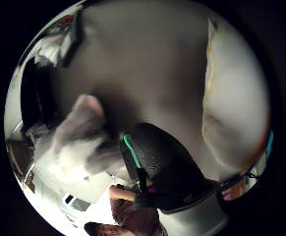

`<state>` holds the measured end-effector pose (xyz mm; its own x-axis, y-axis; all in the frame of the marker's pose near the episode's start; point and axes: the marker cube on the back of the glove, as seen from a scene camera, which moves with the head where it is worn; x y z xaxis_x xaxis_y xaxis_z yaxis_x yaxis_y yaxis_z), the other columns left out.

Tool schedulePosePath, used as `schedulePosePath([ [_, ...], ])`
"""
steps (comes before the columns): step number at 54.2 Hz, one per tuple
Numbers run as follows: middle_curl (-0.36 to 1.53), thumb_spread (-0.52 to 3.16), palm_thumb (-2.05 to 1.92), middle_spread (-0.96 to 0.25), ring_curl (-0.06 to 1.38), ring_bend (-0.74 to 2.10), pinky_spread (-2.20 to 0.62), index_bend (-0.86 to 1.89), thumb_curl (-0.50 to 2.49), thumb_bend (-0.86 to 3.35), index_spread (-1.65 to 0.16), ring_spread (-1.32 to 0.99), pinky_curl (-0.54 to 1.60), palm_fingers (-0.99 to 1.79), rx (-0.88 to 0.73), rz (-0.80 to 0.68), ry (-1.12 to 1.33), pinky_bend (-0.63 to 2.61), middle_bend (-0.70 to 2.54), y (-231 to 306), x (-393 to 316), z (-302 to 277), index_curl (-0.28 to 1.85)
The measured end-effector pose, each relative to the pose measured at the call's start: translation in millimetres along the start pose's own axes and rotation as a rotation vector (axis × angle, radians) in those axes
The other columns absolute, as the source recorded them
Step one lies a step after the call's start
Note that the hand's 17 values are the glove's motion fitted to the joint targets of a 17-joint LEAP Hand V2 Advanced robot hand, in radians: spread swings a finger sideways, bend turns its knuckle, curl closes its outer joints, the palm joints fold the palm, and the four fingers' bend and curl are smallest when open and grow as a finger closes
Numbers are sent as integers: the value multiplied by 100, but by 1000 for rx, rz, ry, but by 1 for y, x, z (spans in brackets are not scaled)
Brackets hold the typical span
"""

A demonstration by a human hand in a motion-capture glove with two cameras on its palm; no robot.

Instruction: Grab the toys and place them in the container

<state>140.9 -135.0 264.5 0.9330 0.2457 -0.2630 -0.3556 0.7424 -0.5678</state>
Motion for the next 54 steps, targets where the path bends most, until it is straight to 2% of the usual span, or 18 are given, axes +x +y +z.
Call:
schedulePosePath([
  [9, 23, 132, 4, -1, 29, 72, 2, 14, 22, 1, -28, -2, 37, 13, 221, -4, -19, 102, 21, 0, 2, 18, 14],
  [12, 27, 139, 13, -4, 31, 84, -6, 18, 24, 6, -27, -12, 33, 40, 284, -20, -21, 96, 33, 4, 6, 18, 14],
  [16, 31, 147, 25, -10, 35, 94, -16, 20, 29, 14, -25, -21, 33, 61, 326, -37, -34, 92, 44, 3, 2, 19, 17],
  [20, 34, 143, 44, -15, 39, 99, -23, 23, 37, 22, -24, -27, 35, 70, 301, -58, -49, 95, 47, 7, 6, 16, 20],
  [29, 47, 119, 63, -25, 46, 110, -32, 54, 53, 26, -29, -38, 38, 111, 119, -98, -88, 91, 74, 18, -4, 3, 32],
  [37, 60, 99, 60, -25, 54, 120, -34, 80, 62, 21, -30, -40, 42, 116, 134, -165, -109, 91, 96, 46, -26, -37, 46],
  [44, 68, 84, 58, -24, 59, 128, -36, 93, 70, 18, -29, -40, 46, 112, 219, -214, 13, 94, 110, 82, -43, -87, 56],
  [54, 75, 69, 58, -21, 65, 135, -37, 100, 80, 17, -27, -39, 50, 105, 569, -400, -93, 100, 119, 171, -125, -197, 66],
])
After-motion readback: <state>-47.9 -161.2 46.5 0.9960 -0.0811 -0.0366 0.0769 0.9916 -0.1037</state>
